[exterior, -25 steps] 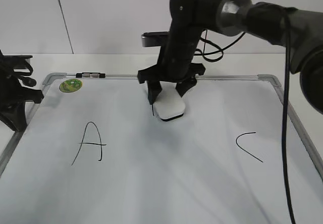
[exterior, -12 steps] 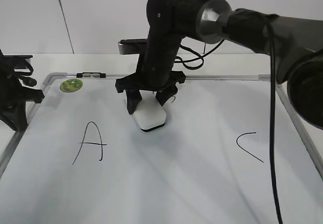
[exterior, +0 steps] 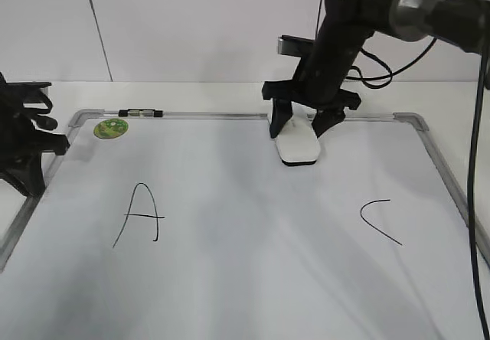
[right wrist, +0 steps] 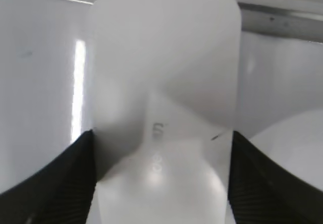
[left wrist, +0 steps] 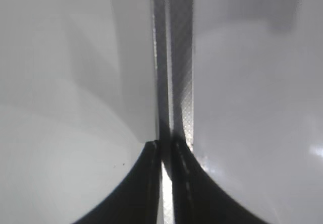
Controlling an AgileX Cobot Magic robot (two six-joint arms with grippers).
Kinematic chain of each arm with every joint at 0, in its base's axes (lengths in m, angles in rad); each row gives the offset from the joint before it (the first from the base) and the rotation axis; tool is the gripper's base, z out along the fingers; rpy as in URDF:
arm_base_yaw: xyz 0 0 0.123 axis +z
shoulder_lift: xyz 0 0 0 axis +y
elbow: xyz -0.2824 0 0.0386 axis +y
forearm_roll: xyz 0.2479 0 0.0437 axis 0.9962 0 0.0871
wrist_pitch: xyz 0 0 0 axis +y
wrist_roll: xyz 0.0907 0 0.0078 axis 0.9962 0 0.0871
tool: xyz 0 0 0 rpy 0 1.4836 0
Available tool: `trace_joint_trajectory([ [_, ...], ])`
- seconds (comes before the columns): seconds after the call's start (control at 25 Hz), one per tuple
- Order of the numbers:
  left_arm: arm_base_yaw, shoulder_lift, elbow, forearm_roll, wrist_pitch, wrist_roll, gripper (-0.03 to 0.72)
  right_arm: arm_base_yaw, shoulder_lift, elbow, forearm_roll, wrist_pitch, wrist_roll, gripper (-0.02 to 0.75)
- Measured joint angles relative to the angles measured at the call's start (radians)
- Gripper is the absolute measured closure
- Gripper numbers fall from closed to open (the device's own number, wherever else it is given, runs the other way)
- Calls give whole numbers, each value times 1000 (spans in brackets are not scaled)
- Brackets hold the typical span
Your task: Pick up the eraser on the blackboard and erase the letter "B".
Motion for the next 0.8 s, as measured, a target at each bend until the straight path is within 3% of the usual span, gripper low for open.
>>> trace_joint_trajectory([
  [0.32,0,0,0,-5,-6,1,657,8,0,0,56,7,6,202],
  [0.52,0,0,-1,-3,-2,1,657,110,2,0,51,-17,17,202],
  [0.8,0,0,-1,-3,-2,1,657,228,45,-51,151,-24,17,203],
])
